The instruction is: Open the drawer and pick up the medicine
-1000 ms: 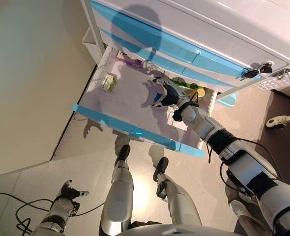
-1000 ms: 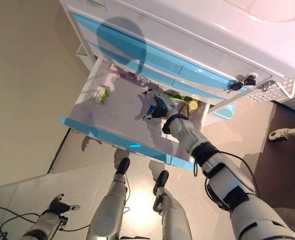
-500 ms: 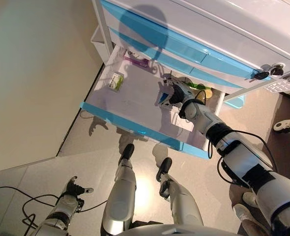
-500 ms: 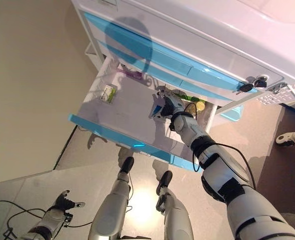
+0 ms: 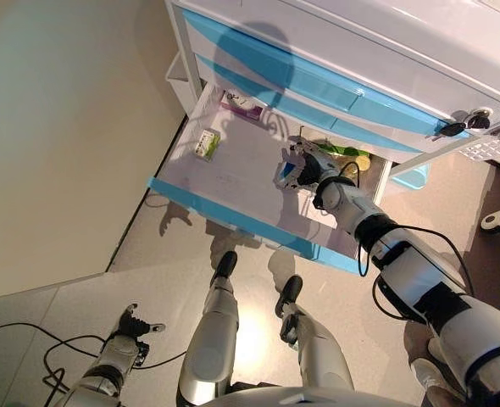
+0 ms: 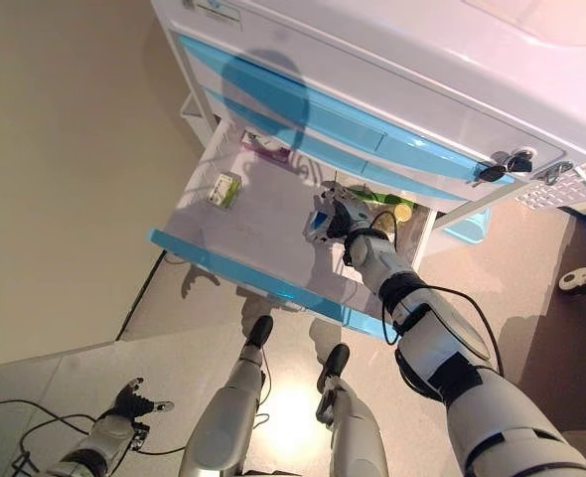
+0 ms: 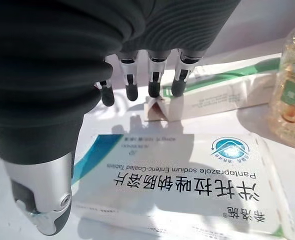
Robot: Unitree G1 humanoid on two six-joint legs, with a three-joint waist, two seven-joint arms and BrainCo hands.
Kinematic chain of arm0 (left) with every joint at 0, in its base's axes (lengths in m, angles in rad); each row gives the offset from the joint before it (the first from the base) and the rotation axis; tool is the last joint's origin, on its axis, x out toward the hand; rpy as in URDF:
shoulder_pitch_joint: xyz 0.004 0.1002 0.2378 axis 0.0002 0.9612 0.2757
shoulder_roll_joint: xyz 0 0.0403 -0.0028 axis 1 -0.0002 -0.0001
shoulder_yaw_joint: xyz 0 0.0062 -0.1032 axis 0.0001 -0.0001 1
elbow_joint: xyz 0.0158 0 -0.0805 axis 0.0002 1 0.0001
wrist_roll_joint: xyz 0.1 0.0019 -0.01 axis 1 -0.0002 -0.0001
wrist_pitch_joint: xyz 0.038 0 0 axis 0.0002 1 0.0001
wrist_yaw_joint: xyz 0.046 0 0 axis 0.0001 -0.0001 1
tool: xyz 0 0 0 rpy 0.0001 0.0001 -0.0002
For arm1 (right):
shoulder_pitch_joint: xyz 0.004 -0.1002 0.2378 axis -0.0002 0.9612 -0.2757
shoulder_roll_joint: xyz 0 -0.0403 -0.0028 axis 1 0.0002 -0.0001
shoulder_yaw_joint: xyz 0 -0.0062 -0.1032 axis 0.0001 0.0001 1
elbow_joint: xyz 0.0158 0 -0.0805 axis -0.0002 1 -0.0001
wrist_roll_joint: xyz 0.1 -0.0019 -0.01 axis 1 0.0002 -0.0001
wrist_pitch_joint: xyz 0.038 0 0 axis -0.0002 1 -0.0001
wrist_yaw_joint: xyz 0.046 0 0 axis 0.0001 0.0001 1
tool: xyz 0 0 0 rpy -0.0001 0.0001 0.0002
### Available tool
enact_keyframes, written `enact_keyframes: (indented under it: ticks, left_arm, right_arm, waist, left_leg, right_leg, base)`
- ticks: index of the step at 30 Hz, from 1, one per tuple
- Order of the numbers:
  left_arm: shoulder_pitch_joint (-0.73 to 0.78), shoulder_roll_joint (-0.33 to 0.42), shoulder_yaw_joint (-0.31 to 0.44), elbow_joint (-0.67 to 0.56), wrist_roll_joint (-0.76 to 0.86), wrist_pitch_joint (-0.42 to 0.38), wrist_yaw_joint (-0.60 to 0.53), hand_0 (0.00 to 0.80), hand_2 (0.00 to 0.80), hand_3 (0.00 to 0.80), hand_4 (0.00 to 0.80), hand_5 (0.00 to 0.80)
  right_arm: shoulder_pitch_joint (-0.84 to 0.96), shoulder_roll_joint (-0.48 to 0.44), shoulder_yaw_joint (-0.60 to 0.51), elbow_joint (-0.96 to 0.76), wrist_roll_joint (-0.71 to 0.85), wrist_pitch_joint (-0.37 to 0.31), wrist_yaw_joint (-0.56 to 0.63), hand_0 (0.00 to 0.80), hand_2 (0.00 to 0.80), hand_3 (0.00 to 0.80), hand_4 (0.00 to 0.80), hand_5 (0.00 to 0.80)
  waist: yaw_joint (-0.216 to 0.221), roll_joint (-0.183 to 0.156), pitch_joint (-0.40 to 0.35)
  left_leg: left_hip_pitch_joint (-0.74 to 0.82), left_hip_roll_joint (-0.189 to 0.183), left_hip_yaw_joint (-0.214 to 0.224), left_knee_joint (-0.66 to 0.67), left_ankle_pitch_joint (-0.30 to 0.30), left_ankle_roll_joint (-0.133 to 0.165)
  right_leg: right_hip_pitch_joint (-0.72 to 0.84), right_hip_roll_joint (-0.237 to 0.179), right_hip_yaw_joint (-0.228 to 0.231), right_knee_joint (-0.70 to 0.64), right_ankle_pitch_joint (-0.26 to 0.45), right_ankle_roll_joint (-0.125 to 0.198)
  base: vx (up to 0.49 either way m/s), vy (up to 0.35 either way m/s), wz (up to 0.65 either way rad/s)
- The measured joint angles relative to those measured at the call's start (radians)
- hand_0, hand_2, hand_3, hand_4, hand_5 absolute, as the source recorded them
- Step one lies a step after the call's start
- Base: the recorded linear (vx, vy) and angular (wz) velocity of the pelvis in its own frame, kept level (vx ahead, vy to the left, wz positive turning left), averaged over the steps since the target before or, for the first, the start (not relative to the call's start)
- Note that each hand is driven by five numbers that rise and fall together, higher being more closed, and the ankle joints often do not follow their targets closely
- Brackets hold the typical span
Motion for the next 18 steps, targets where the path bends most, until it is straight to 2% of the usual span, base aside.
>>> enact_keyframes:
  ticks: [5,18]
  left_arm:
    - [0.001,-0.002,-0.001,0.001,0.0,0.0,-0.001,0.0,0.0,0.0,0.0,0.0]
    - [0.001,-0.005,-0.02,0.001,0.0,-0.001,-0.001,0.0,0.0,0.0,0.0,0.0]
  right_arm:
    - [0.028,0.011,0.003,0.012,-0.025,0.001,0.001,0.0,0.0,0.0,0.0,0.0]
    - [0.039,0.024,0.021,0.014,-0.134,0.02,-0.012,0.0,0.0,0.0,0.0,0.0]
  waist:
    - [0.0,0.001,-0.031]
    - [-0.002,0.0,-0.032]
  left_leg:
    - [-0.002,-0.002,-0.001,0.0,0.0,0.001]
    - [-0.009,-0.002,-0.002,0.004,0.002,0.002]
  right_leg:
    - [-0.002,-0.001,0.0,0.0,0.0,0.0]
    - [-0.008,-0.001,0.0,0.002,-0.002,0.004]
  base:
    - [0.0,0.0,0.0]
    - [0.0,0.0,0.0]
